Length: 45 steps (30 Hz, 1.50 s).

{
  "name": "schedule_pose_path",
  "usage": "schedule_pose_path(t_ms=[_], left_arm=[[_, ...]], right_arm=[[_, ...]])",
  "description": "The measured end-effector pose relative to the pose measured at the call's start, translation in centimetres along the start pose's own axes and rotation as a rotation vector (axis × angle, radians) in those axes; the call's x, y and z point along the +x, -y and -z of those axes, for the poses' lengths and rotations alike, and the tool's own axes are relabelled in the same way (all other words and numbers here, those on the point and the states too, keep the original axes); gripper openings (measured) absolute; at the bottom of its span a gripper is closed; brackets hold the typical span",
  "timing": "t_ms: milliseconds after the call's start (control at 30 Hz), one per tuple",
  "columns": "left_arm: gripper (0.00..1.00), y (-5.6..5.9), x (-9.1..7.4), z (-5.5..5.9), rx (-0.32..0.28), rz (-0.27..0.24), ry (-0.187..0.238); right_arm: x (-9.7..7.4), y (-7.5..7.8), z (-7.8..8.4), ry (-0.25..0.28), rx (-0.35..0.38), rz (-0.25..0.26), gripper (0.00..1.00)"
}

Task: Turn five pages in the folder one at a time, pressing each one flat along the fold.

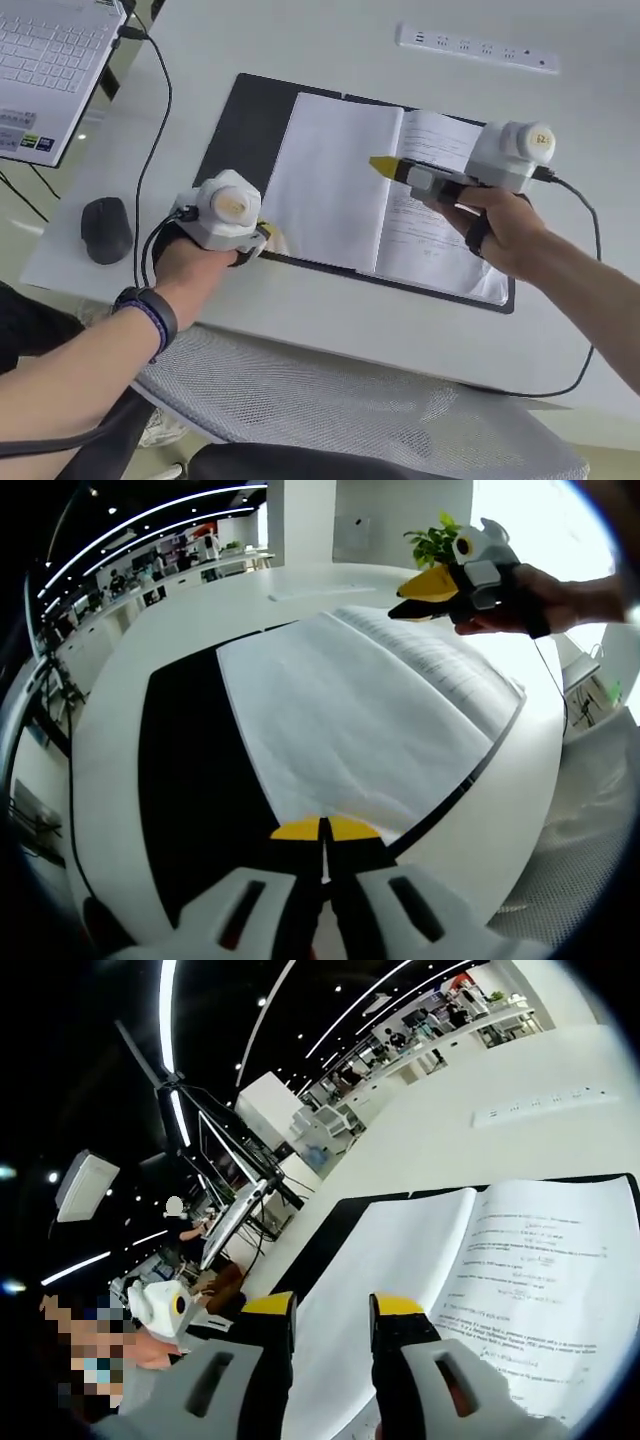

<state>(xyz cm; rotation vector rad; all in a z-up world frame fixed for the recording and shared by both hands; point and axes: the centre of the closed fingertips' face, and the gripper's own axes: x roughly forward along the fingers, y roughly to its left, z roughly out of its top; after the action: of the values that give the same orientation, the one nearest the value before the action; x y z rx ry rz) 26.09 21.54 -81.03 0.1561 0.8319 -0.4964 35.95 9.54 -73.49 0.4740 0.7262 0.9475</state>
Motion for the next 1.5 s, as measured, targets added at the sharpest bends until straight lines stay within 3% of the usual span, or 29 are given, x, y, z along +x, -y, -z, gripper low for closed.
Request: schedule_pose_path(t_ms=[233,600,733,867,1233,1500], left_arm=[[0.00,-0.1,0.0,-0.1,-0.025,0.001,0.005],[0.00,-0.3,0.1,-0.1,-0.046,0.017,-0.005],[0.00,-0.3,0.1,-0.1,-0.061,0.011,-0.004],[0.00,-0.4,0.2,-0.1,-0.063,0.002,-0.004],[0.00,-0.5,0.2,-0.2,-0.048,0.002,-0.007],[0.00,-0.6,0.1,-0.2,-0.056,-0.004,0.003]], right_arm=[[0.7,1.9,0.2,-0.024,-0.006,-0.001,0.20],[2.1,4.2,1.8,-0.039,0.060,-0.013,0.14],[2.3,5.0,2.3,-0.020,0.081,-0.030,0.04],[2.1,5.3,2.1,0.018,0.132,-0.043,0.00],[2.4,5.0,1.7,-0.010,0.096,-0.080,0.00],[3.9,7.3,-1.1,0.072,0.174,-0.058,0.00]])
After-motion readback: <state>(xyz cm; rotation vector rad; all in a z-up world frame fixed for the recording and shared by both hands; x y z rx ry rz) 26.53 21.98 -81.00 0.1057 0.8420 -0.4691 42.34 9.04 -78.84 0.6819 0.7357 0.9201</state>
